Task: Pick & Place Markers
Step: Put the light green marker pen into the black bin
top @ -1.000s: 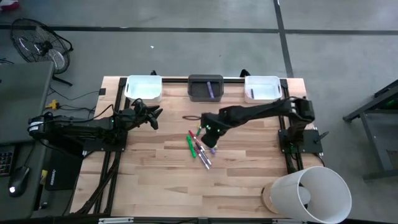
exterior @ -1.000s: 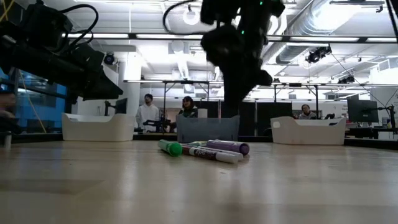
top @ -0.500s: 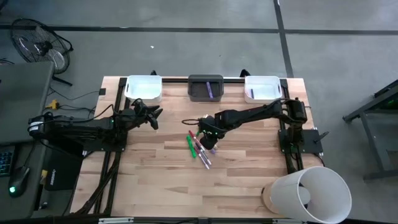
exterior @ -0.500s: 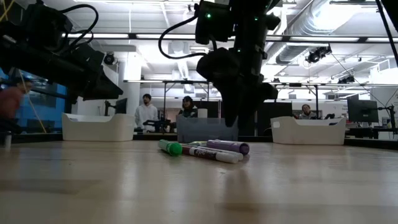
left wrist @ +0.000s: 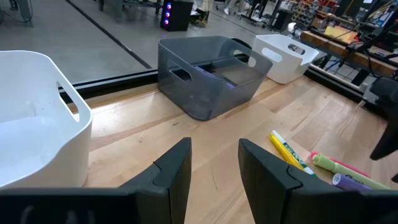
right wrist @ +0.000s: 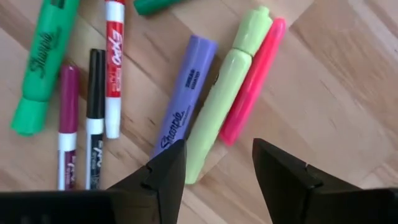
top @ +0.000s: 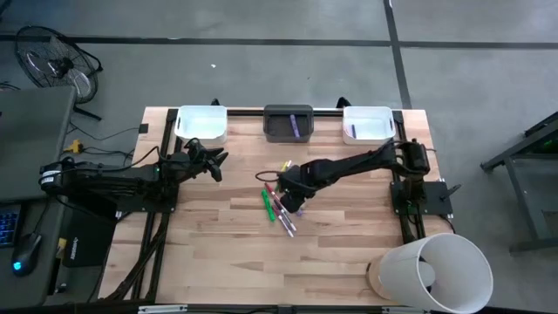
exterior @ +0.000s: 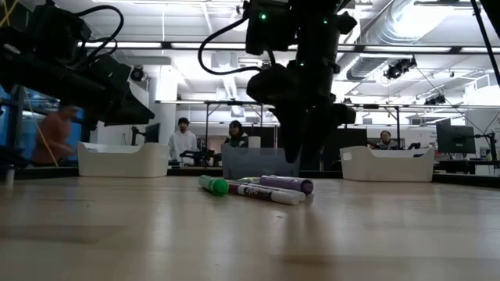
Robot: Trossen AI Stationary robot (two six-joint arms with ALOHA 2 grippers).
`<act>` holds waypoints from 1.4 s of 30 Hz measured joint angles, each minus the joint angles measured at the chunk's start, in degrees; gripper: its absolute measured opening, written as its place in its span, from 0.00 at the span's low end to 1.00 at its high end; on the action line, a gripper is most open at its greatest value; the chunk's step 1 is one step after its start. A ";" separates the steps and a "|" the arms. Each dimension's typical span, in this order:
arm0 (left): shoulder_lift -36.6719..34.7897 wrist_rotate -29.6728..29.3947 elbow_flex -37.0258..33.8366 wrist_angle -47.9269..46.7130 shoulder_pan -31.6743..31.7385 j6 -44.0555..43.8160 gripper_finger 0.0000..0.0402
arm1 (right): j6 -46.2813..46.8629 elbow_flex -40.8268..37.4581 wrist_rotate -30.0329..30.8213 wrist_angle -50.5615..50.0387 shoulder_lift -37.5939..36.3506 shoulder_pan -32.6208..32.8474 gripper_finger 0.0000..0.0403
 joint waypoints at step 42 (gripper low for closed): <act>0.01 0.02 0.00 0.00 0.00 0.00 0.33 | 3.13 0.07 0.37 -0.43 5.43 2.25 0.17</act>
